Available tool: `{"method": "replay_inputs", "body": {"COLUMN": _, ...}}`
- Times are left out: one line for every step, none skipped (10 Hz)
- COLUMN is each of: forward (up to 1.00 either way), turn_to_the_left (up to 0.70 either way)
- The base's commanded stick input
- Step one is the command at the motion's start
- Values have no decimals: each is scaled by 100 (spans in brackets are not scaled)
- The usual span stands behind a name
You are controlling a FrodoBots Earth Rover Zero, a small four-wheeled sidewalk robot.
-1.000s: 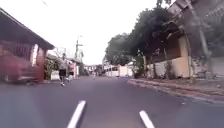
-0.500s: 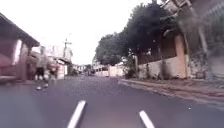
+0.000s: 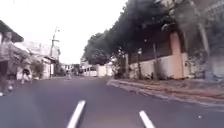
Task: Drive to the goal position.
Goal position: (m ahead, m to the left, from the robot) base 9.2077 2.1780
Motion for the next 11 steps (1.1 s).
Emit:
{"method": "replay_inputs", "body": {"forward": 100, "turn_to_the_left": 0}}
{"method": "replay_inputs", "body": {"forward": 100, "turn_to_the_left": 0}}
{"method": "replay_inputs", "body": {"forward": 100, "turn_to_the_left": 0}}
{"method": "replay_inputs", "body": {"forward": 100, "turn_to_the_left": 0}}
{"method": "replay_inputs", "body": {"forward": 100, "turn_to_the_left": 0}}
{"method": "replay_inputs", "body": {"forward": 100, "turn_to_the_left": 0}}
{"method": "replay_inputs", "body": {"forward": 100, "turn_to_the_left": 0}}
{"method": "replay_inputs", "body": {"forward": 100, "turn_to_the_left": 0}}
{"method": "replay_inputs", "body": {"forward": 100, "turn_to_the_left": 0}}
{"method": "replay_inputs", "body": {"forward": 100, "turn_to_the_left": 0}}
{"method": "replay_inputs", "body": {"forward": 100, "turn_to_the_left": 0}}
